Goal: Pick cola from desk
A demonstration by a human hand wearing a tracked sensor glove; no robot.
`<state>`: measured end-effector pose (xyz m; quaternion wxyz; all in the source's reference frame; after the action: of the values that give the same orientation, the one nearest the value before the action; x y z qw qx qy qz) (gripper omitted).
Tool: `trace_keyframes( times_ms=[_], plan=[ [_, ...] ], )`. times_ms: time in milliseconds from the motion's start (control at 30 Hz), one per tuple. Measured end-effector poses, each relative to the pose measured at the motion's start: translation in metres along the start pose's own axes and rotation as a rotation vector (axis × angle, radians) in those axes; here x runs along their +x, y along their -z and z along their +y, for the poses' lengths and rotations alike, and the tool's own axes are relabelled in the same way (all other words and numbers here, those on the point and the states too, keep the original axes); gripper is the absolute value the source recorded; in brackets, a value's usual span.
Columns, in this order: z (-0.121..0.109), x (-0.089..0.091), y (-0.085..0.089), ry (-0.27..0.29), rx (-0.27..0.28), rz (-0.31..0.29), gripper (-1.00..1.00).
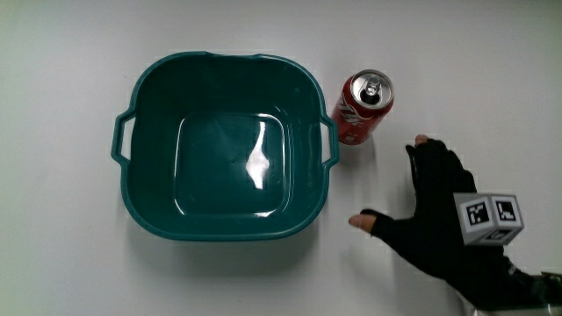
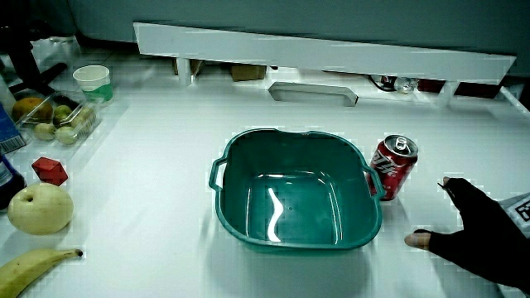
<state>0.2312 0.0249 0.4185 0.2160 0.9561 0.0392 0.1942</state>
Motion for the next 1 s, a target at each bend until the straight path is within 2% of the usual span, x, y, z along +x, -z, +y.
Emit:
trace_keyframes(
  times_ms=[33, 100, 167, 233, 333, 367, 400, 433, 467, 500, 533, 600, 667, 733, 767, 833, 1000],
  plan=[
    [0.004, -0.002, -0.002, 0.008, -0.005, 0.019, 0.00],
    [0.012, -0.005, -0.003, 0.001, 0.010, 0.015, 0.00],
    [0.021, -0.003, -0.001, 0.018, 0.002, 0.032, 0.00],
    [0.026, -0.005, -0.001, 0.018, 0.027, 0.051, 0.00],
    [0.036, -0.005, 0.001, 0.028, 0.024, 0.070, 0.00],
    [0.038, -0.006, 0.000, 0.018, 0.040, 0.090, 0.00],
    [0.042, -0.003, 0.002, 0.022, 0.031, 0.106, 0.00],
    [0.044, -0.003, 0.003, 0.002, 0.040, 0.144, 0.00],
    [0.047, -0.002, 0.003, 0.018, 0.037, 0.168, 0.00],
    [0.049, -0.002, 0.005, 0.007, 0.034, 0.199, 0.00],
    [0.053, 0.001, 0.007, 0.011, 0.028, 0.220, 0.00],
    [0.055, -0.002, 0.007, -0.015, 0.035, 0.244, 0.00],
    [0.060, 0.002, 0.011, 0.004, 0.021, 0.237, 0.00],
    [0.059, -0.001, 0.008, -0.013, 0.023, 0.252, 0.00],
    [0.063, 0.004, 0.012, -0.009, 0.031, 0.252, 0.00],
    [0.065, 0.002, 0.011, 0.000, 0.024, 0.263, 0.00],
    [0.067, -0.002, 0.013, -0.006, 0.052, 0.266, 0.00]
  ],
)
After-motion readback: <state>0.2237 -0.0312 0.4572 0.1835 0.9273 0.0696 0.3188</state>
